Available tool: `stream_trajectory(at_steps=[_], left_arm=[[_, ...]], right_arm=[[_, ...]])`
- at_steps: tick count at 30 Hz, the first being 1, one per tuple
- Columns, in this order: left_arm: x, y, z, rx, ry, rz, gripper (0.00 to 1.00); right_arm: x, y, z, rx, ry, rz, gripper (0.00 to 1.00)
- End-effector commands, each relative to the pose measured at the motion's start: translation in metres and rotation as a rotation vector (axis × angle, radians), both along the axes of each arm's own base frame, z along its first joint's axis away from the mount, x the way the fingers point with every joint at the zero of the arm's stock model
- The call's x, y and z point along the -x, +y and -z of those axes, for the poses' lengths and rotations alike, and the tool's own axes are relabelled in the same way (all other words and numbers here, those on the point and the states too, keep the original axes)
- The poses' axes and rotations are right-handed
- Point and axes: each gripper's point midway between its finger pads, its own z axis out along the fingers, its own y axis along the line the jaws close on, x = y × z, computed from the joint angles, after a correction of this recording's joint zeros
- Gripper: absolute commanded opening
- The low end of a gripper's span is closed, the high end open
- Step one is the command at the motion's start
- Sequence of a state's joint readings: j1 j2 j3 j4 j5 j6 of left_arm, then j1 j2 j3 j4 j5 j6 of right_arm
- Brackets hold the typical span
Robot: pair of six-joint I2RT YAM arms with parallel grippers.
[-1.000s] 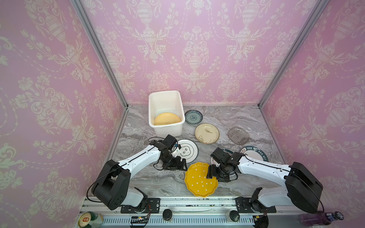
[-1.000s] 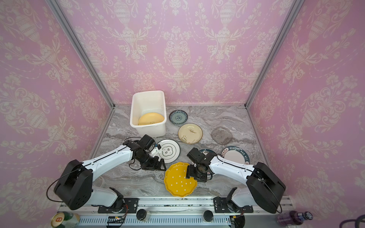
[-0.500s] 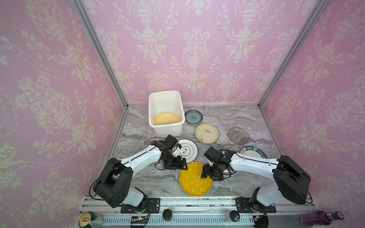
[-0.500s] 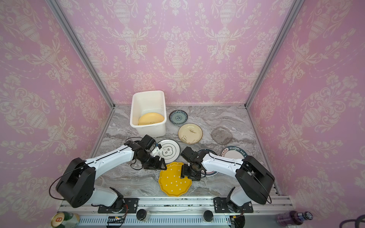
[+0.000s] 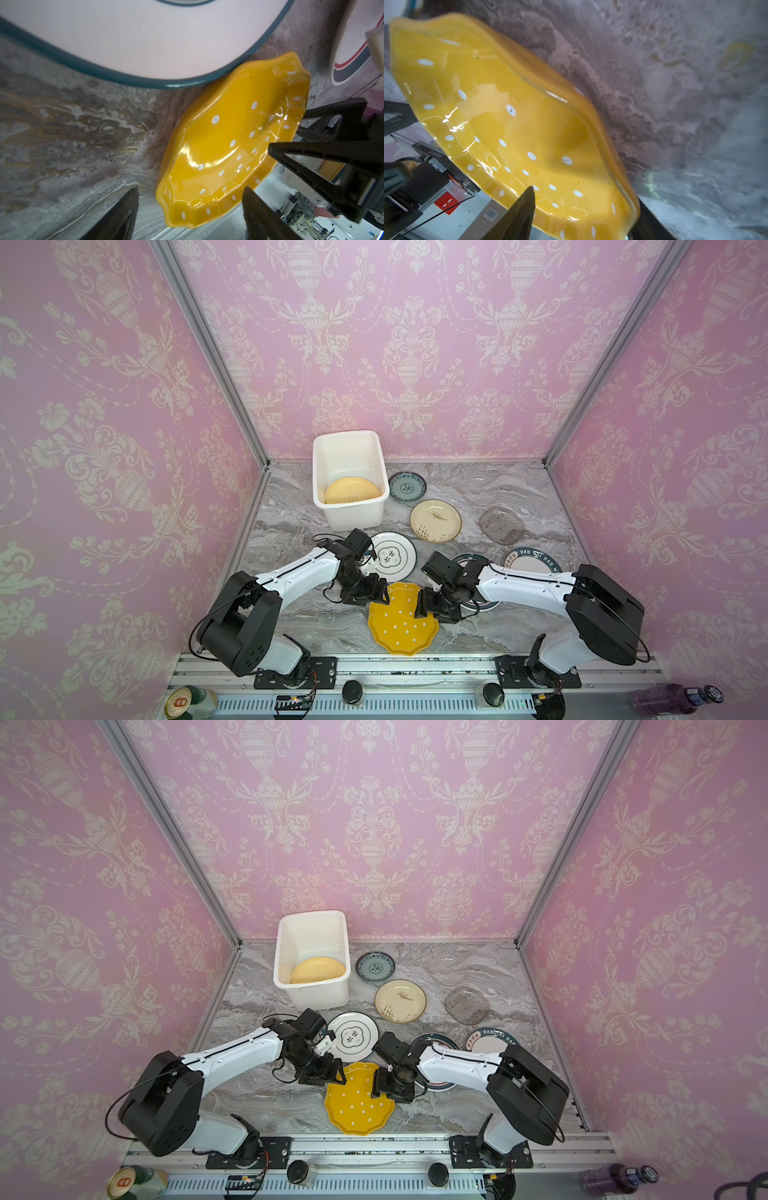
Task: Place the plates into the plastic bin on the countertop
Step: Move the plate to the bottom-center of the table, then pick up the plate from the bottom-center of the table.
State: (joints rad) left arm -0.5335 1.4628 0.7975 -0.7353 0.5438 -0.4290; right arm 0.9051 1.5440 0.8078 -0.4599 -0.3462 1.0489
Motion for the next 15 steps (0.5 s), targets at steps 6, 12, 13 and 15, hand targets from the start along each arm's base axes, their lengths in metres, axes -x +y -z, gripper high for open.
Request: stream_trajectory(at_steps=[6,12,13,15], left_arm=[[0.023,-0.001,0.007,0.000,0.171,-0.050,0.77],[0.027,-0.005,0.008,0.026,0.202,-0.047,0.74],[0.028,-0.005,0.007,0.027,0.205,-0.044,0.73],[0.028,-0.005,0.007,0.029,0.206,-0.039,0.70]], right_arm=[[-0.004,0.015,-0.010,-0.044,-0.002,-0.012,0.67],[-0.005,0.023,-0.009,-0.054,0.007,-0.028,0.67],[-0.005,0.023,-0.008,-0.053,0.012,-0.029,0.67],[-0.005,0.026,-0.008,-0.059,0.015,-0.032,0.66]])
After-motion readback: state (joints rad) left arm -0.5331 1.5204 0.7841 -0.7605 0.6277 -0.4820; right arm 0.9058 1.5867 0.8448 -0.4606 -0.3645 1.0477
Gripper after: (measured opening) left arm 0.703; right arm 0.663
